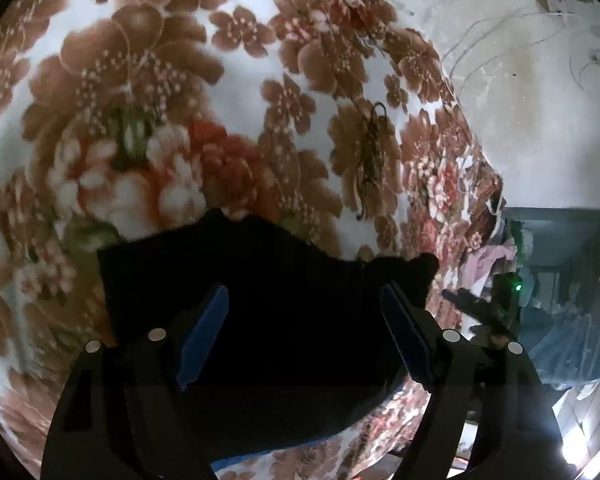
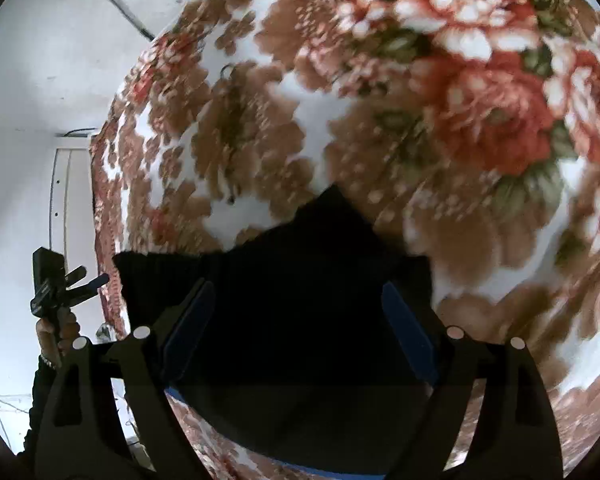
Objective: Fold large clothes
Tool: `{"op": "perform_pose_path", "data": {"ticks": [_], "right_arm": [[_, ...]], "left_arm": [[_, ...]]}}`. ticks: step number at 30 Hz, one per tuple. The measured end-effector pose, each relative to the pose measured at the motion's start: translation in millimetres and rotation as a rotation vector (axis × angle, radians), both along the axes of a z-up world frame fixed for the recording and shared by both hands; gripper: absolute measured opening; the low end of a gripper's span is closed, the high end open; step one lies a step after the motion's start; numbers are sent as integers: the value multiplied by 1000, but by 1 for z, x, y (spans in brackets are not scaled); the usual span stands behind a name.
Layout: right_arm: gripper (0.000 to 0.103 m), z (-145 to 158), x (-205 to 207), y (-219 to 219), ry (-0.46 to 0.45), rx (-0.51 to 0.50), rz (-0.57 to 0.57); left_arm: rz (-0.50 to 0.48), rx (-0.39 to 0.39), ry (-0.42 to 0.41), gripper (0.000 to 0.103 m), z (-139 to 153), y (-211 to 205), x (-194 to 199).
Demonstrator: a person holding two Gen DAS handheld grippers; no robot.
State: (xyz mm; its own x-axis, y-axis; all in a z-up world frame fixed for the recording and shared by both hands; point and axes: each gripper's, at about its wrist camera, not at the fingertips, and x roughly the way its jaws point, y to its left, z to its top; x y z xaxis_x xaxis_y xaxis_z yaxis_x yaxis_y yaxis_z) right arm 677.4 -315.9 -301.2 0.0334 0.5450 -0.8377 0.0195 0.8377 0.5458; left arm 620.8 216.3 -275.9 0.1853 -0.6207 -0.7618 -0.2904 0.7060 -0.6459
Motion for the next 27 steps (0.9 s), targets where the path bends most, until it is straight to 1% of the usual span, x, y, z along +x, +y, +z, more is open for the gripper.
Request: {"op": "perform_pose_path", "data": {"ticks": [4, 7, 8, 9, 10, 11, 12, 13, 14, 15, 16, 17, 18, 19, 20, 21, 22, 24, 26, 27], "right_arm": [[85, 9, -38, 31, -52, -14, 48], [85, 13, -58, 52, -78, -11, 60], [85, 12, -62, 59, -91, -27, 68], [85, 8, -66, 70, -99, -51, 87], [85, 3, -68, 77, -98, -64, 102], [85, 0, -70, 82, -101, -72, 104], [85, -3, -71, 86, -113, -85, 102], [85, -9, -71, 92, -129, -110, 115], [85, -14, -71, 97, -139, -149, 130], [85, -21, -71, 104, -160, -213, 148], [85, -24, -71, 109, -180, -251, 162], [85, -30, -72, 114, -203, -301, 183], [85, -35, -72, 119, -225, -355, 203], [85, -42, -71, 124, -253, -424, 224], [88, -49, -68, 126, -273, -481, 237], [91, -55, -64, 126, -287, -518, 235], [92, -59, -59, 123, -293, -530, 229], [93, -63, -48, 117, -299, -549, 216], [95, -65, -37, 110, -318, -573, 213], [96, -65, -34, 109, -323, -584, 217]], "left_arm": [[-22, -1, -19, 78, 3, -14, -14], [-52, 24, -31, 78, 6, -28, -23], [-74, 49, -35, 80, 6, -36, -27], [-90, 83, -46, 85, 7, -41, -29], [-114, 163, -86, 89, 9, -50, -33], [-122, 221, -114, 89, 11, -55, -35], [-145, 342, -173, 92, 13, -66, -39], [-168, 425, -214, 95, 13, -77, -42], [-211, 522, -265, 95, 11, -94, -46], [-242, 570, -293, 95, 8, -104, -47], [-294, 638, -330, 95, 2, -121, -51], [-335, 673, -345, 96, -4, -131, -52], [-409, 710, -356, 96, -16, -148, -53], [-460, 739, -362, 96, -26, -159, -55], [-495, 780, -368, 96, -37, -167, -56], [-522, 840, -375, 96, -48, -173, -53], [-532, 866, -376, 98, -55, -174, -48], [-500, 867, -374, 99, -62, -166, -35], [-427, 839, -358, 99, -65, -143, -18], [-398, 840, -349, 99, -67, -137, -15]]}}
